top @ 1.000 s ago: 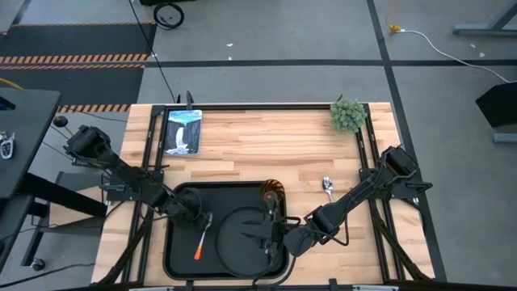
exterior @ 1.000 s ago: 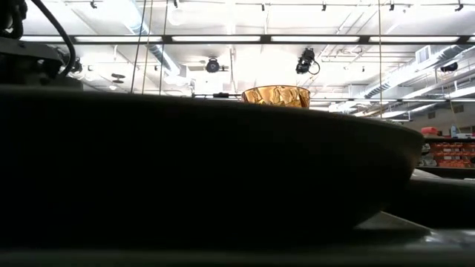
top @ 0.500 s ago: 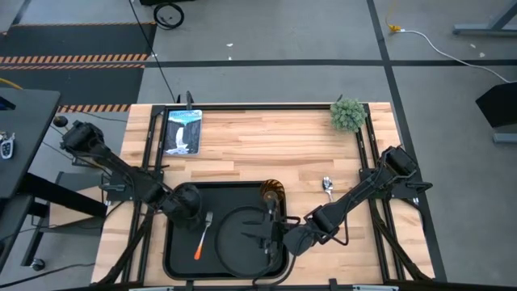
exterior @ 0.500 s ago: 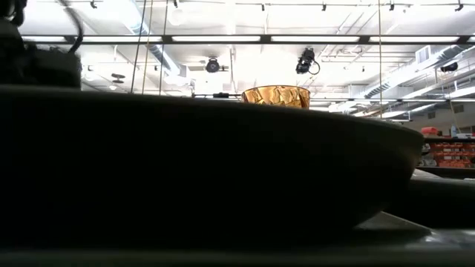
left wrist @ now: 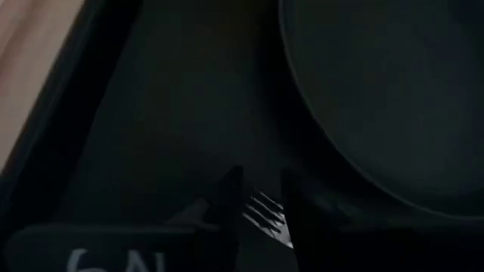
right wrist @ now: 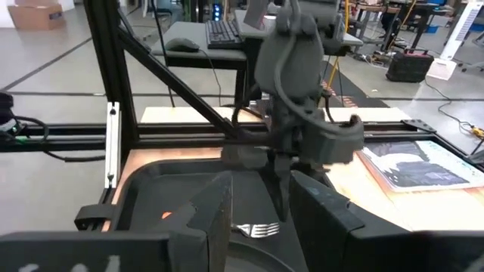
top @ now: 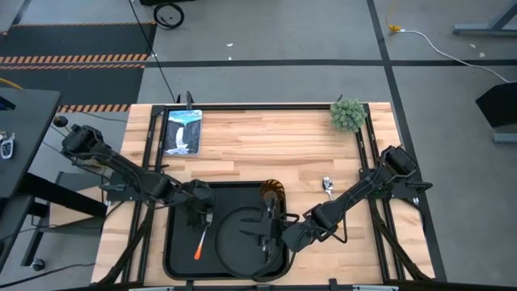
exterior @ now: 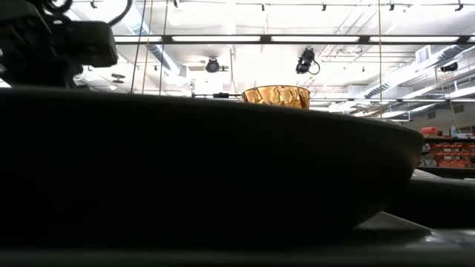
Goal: Pick and place plate/cup/fork/spoon on tray
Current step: Put the orange fork to the left of the black plate on the black serving tray
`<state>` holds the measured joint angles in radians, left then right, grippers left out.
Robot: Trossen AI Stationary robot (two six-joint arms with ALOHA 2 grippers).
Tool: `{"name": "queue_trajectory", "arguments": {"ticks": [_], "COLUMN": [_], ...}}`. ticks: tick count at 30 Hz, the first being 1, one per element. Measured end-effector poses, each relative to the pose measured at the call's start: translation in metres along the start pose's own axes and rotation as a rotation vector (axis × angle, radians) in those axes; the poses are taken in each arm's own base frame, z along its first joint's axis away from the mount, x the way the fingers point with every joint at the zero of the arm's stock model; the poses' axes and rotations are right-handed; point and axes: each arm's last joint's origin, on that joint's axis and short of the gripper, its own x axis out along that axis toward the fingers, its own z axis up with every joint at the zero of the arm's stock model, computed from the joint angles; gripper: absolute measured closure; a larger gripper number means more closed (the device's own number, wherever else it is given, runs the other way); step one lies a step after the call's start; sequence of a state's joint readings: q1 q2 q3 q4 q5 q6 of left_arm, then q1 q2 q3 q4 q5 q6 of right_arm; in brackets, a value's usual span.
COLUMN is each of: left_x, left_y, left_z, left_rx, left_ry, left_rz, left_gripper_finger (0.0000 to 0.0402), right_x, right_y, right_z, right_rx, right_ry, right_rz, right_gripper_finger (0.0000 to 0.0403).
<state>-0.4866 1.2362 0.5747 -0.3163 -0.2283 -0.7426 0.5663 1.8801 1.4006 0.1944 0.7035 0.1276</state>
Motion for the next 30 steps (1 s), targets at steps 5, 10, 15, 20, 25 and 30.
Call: {"name": "queue_trajectory", "arguments": {"ticks": [5, 10, 15, 20, 25, 30], "left_x": [0.018, 0.031, 0.035, 0.035, 0.034, 0.034], "left_y": [-0.002, -0.002, 0.000, 0.003, 0.007, 0.007], "left_z": [0.002, -0.003, -0.007, -0.008, -0.011, -0.012], "left_rx": [0.036, 0.065, 0.086, 0.091, 0.101, 0.103], "left_ry": [0.009, 0.066, 0.096, 0.113, 0.150, 0.158], "left_rz": [-0.007, 0.012, 0.043, 0.070, 0.103, 0.109], "left_gripper_finger": [0.0301, 0.0308, 0.0325, 0.0342, 0.0353, 0.0356], "right_x": [0.000, 0.000, 0.000, 0.000, 0.000, 0.000], "right_y": [0.000, 0.000, 0.000, 0.000, 0.000, 0.000], "right_z": [0.000, 0.000, 0.000, 0.000, 0.000, 0.000], "right_rx": [0.002, 0.003, 0.003, 0.003, 0.002, 0.001], "right_ry": [0.000, 0.000, 0.000, -0.001, 0.000, -0.001], "right_rz": [0.000, 0.000, 0.000, 0.000, 0.000, -0.001], "right_gripper_finger": [0.0266, 0.0266, 0.0266, 0.0266, 0.0266, 0.0266]}}
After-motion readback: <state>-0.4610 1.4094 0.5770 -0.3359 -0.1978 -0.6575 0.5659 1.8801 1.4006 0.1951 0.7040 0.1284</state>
